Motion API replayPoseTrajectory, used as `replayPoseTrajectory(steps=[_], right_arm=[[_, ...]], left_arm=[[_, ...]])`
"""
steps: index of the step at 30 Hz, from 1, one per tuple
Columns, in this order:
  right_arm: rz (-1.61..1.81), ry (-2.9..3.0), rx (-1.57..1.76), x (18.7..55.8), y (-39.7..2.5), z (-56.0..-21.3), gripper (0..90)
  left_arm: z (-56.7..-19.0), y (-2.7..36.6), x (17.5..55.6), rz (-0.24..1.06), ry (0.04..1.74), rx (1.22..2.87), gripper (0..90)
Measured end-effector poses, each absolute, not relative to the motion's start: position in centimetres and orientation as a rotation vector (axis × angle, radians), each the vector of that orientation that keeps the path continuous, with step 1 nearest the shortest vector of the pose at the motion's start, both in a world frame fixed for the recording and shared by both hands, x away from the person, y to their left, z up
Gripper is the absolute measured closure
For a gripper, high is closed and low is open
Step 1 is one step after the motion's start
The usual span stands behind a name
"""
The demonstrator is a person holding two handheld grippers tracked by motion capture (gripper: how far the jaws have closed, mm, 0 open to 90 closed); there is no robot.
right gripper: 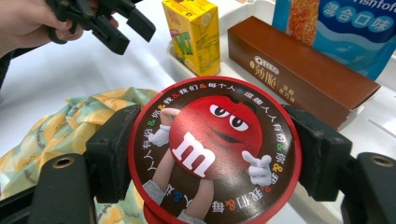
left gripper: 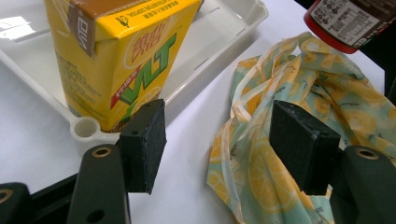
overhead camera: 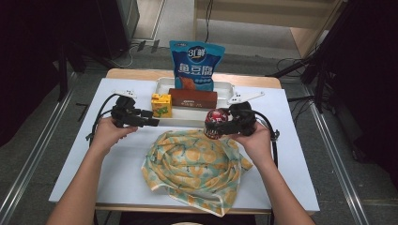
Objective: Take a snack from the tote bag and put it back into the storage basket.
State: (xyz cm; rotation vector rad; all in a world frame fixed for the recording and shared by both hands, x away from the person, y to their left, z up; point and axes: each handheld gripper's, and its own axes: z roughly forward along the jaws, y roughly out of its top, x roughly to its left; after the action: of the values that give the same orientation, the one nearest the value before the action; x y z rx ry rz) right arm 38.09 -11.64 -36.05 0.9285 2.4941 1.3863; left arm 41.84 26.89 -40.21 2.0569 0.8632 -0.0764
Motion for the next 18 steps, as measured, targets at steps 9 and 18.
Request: replayPoseTrajectory(steps=[9, 18], right_arm=[[1.378, 2.472, 0.935, 39.2, -11.6, -35.9, 26.8], [1.385, 2.453, 0.944, 40.5, -11.5, -35.6, 26.8]], left_arm=[[-40.2, 27.0, 41.9, -0.076, 0.864, 2.053, 37.0], [-40.2, 27.0, 41.8, -0.075, 0.86, 2.051, 36.9]])
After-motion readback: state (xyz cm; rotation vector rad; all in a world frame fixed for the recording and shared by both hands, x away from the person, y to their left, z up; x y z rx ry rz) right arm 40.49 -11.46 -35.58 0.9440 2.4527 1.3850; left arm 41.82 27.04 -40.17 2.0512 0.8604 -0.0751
